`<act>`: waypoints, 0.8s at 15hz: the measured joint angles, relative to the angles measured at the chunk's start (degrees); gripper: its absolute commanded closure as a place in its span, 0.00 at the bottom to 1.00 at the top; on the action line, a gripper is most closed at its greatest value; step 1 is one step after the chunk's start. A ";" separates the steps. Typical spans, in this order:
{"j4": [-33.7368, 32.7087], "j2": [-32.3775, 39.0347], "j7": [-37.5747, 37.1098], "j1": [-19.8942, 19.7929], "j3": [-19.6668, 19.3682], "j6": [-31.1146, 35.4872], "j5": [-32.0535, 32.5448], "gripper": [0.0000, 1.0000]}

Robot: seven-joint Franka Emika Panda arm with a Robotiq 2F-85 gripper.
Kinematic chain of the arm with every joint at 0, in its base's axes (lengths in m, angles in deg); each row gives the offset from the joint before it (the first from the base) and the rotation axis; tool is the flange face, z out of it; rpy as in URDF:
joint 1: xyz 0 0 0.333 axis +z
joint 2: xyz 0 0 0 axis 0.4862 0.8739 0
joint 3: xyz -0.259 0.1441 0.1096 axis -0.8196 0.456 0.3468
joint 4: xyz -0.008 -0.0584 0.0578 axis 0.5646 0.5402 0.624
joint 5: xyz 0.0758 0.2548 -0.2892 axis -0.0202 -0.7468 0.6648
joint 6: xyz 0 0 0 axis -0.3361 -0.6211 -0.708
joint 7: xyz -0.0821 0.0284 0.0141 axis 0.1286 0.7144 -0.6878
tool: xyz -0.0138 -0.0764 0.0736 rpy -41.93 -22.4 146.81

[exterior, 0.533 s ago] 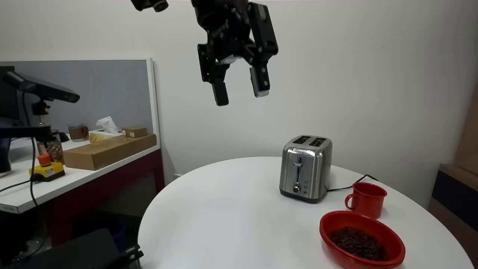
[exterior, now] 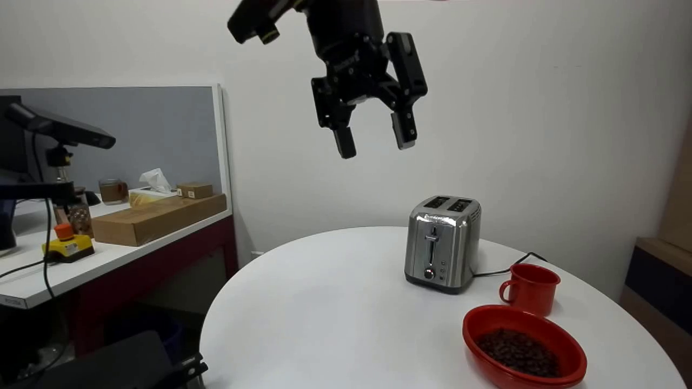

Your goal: Push down the lever on the toaster

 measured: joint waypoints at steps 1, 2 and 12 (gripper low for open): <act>-1.00 2.65 0.01 0.10 -0.17 2.54 -0.02 0.00; -2.29 5.67 0.06 0.17 -0.30 5.04 -0.06 0.00; -19.37 36.05 -0.01 1.40 0.37 24.70 3.62 0.72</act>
